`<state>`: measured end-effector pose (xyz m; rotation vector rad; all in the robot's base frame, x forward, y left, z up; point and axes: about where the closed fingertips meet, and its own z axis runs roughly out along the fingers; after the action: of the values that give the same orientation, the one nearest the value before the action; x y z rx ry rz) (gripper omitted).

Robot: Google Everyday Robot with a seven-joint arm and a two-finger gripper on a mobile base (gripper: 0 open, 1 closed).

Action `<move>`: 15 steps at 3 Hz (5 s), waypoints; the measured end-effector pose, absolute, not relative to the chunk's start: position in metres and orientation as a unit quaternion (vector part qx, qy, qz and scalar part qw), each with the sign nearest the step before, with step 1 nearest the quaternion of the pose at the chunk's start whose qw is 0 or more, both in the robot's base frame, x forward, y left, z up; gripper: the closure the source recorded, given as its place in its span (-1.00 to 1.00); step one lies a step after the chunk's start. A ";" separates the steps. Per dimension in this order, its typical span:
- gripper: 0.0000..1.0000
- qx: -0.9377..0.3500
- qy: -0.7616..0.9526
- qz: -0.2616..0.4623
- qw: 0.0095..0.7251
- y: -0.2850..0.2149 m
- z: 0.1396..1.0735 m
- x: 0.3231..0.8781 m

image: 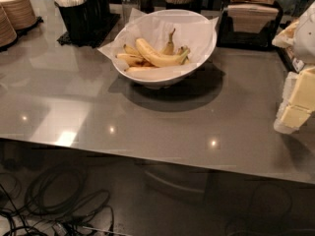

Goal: Pick banana from white bowl

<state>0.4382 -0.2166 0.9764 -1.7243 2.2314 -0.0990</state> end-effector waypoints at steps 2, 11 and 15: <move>-1.00 -0.586 0.789 -0.017 0.185 -0.212 0.980 0.442; -1.00 -0.492 0.768 0.139 0.386 -0.034 0.981 0.633; -1.00 -0.454 0.777 0.163 0.405 0.008 0.944 0.688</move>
Offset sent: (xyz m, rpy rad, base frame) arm 0.0105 0.0094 0.0038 0.1659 -0.0190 -0.0773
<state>0.6884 0.0082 0.9443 -1.1448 1.9614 0.4114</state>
